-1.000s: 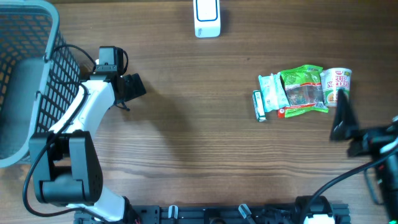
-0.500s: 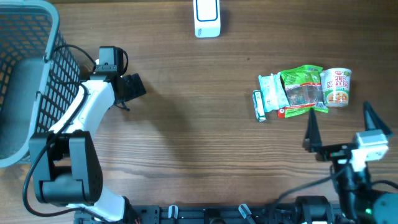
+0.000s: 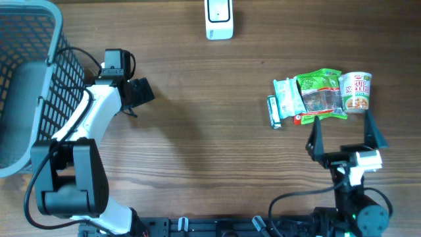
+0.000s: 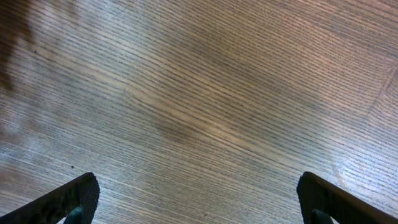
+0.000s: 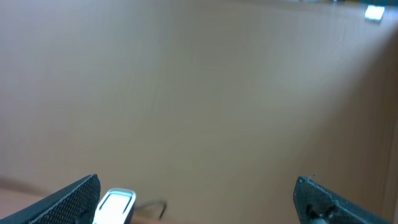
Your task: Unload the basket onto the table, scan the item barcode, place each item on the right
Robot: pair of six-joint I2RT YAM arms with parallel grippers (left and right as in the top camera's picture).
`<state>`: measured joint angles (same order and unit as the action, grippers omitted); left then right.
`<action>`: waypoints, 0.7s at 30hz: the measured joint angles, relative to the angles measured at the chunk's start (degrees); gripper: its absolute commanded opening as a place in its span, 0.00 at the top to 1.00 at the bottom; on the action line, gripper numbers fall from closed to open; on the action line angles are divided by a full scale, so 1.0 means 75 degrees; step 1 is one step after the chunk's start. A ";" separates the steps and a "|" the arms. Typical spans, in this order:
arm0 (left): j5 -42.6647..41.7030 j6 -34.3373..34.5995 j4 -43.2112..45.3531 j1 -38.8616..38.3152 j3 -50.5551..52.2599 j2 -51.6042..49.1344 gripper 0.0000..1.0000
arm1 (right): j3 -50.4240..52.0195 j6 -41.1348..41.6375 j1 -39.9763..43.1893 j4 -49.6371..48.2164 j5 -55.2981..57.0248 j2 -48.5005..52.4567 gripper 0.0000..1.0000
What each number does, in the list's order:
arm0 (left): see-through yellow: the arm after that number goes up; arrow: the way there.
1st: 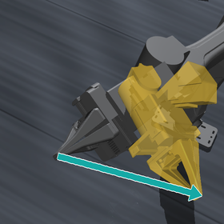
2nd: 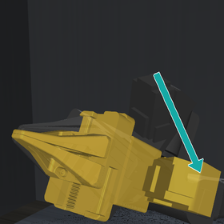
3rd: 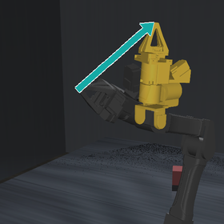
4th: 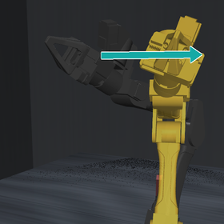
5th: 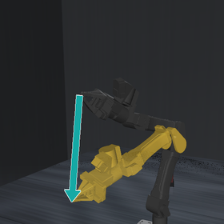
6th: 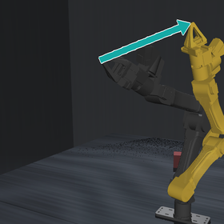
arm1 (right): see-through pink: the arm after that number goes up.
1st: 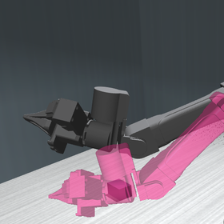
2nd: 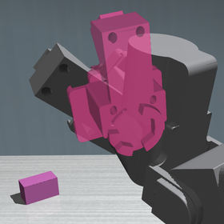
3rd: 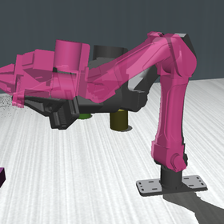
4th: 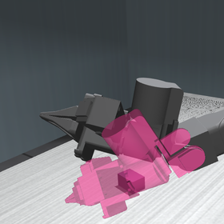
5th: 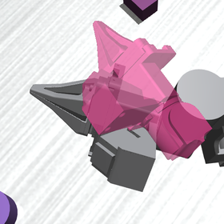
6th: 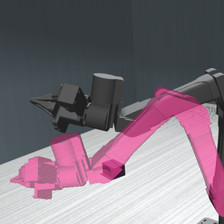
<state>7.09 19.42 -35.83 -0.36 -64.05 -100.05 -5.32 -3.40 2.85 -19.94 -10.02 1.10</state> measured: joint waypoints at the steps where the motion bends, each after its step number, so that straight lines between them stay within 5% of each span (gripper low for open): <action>1: 0.0000 0.0000 -0.0003 0.0000 0.0000 0.0000 0.00 | 0.0175 0.0108 0.0000 0.0050 0.0003 0.0000 0.00; 12: 0.0000 0.0000 -0.0003 0.0000 0.0000 0.0000 0.00 | 0.0664 0.0612 0.0000 0.2594 0.0254 -0.0020 0.00; 21: 0.0000 0.0000 0.0000 0.0000 0.0000 0.0000 0.00 | 0.0664 0.0714 0.0000 0.2655 0.0379 -0.0026 0.00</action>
<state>7.09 19.42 -35.83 -0.36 -64.05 -100.05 -0.34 1.96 2.85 -0.03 -7.18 0.91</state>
